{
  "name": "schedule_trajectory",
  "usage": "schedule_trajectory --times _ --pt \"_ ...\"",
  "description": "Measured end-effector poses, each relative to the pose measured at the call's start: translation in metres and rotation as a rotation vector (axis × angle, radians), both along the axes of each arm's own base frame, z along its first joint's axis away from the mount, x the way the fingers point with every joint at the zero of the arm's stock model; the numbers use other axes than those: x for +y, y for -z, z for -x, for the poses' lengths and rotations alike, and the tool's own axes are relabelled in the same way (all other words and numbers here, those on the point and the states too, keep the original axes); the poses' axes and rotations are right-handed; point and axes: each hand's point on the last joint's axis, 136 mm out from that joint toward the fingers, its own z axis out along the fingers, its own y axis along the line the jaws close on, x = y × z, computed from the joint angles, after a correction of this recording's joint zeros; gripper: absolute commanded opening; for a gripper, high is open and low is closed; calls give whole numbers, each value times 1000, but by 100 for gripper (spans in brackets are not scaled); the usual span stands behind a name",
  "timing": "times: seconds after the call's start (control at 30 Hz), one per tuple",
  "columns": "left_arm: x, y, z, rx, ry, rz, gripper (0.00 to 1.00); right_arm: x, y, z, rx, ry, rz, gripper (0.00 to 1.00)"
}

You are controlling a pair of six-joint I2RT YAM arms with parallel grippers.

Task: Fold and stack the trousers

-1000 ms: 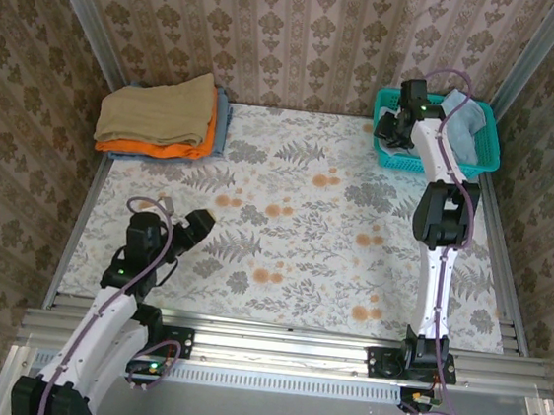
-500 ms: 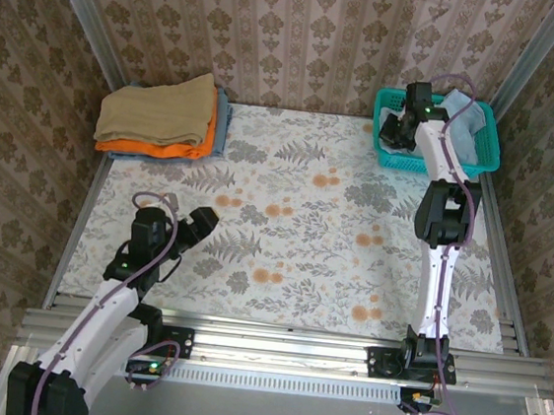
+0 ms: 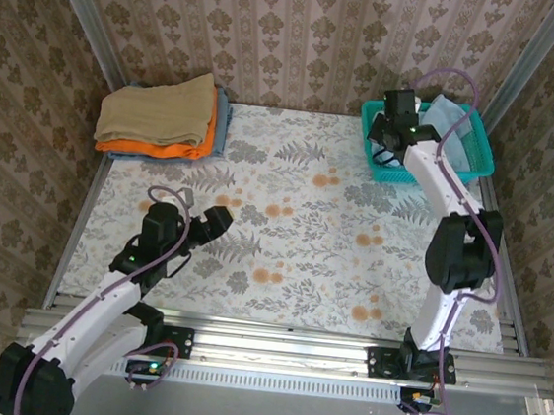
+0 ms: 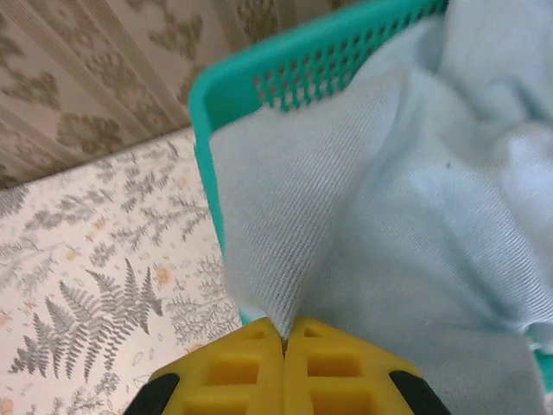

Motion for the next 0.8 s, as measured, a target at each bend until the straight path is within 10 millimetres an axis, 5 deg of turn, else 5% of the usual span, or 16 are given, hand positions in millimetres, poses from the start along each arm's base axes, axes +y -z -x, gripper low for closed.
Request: schedule_trajectory --times 0.2,0.37,0.67,0.8 --pt "-6 7 -1 11 18 -28 84 -1 -58 20 -152 67 108 0" --pt "-24 6 -4 12 87 -63 83 22 -108 37 -271 49 185 0" --pt "-42 -3 -3 -71 141 -96 82 138 -241 117 -616 -238 270 0" --pt "-33 -8 -4 -123 95 -99 83 179 -277 169 -721 -386 245 0"
